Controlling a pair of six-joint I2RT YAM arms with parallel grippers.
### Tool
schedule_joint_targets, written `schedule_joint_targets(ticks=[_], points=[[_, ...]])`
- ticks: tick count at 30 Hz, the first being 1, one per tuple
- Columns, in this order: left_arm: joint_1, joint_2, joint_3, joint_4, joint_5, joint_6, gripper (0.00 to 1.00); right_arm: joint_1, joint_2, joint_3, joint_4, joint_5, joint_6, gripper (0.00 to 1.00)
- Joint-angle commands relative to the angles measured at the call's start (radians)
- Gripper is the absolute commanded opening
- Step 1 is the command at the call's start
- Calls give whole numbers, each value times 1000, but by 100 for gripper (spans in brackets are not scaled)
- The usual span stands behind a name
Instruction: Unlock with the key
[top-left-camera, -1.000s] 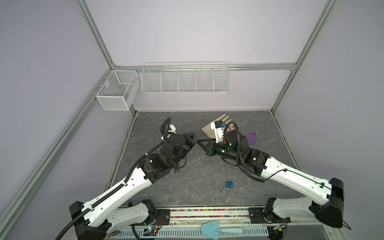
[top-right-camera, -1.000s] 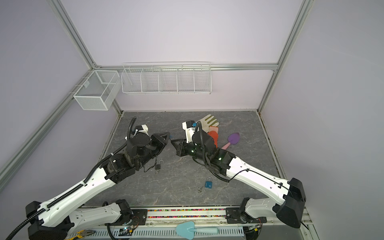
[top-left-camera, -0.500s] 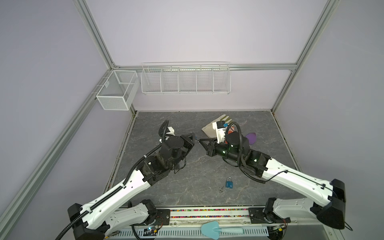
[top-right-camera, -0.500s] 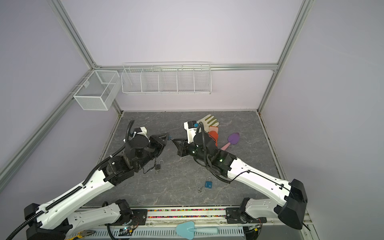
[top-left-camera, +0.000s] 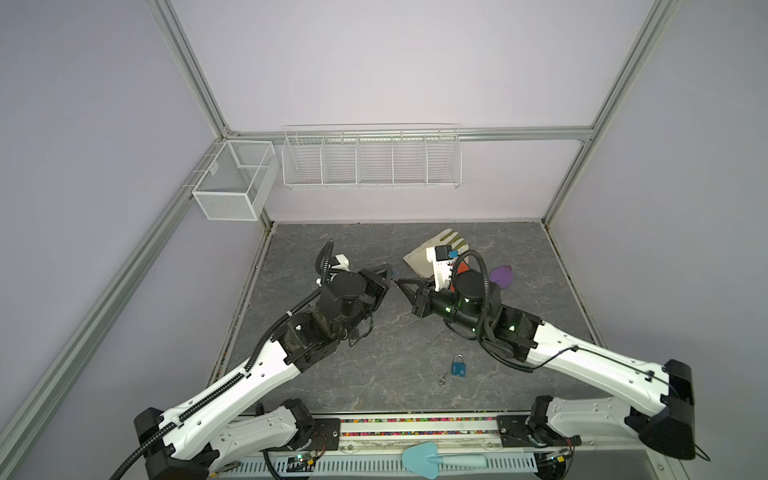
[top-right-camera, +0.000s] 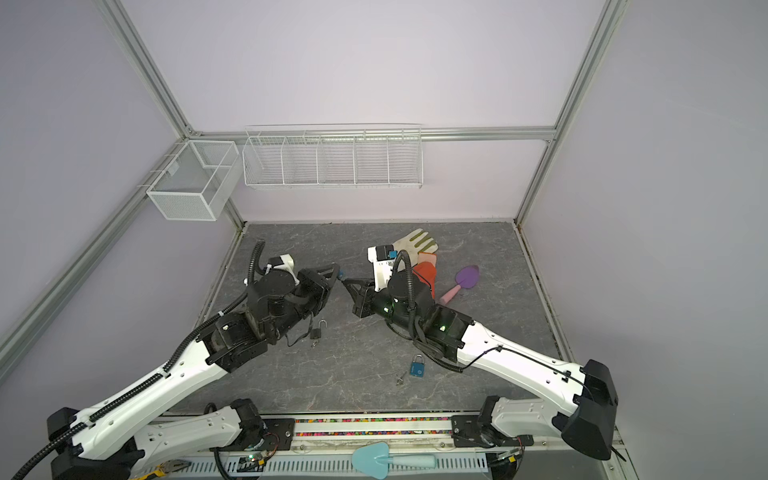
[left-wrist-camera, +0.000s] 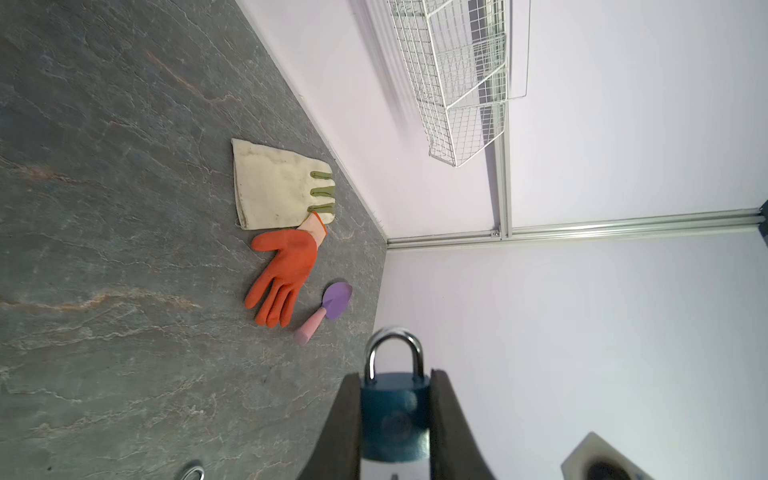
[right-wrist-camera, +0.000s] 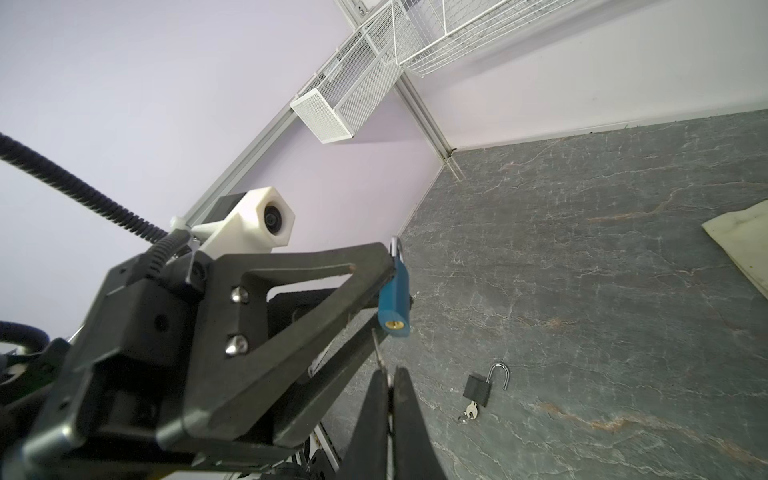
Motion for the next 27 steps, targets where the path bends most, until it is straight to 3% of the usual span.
schedule_joint_targets(ticks=[1, 11, 27], points=[[-5, 7, -8, 11, -11, -74, 0, 27, -20, -15, 46, 58, -25, 6], [-5, -9, -23, -66, -101, -194, 0, 35, -69, -31, -30, 207, -106, 6], [-5, -4, -40, -39, -107, -215, 0, 33, 57, 61, -30, 109, -130, 6]])
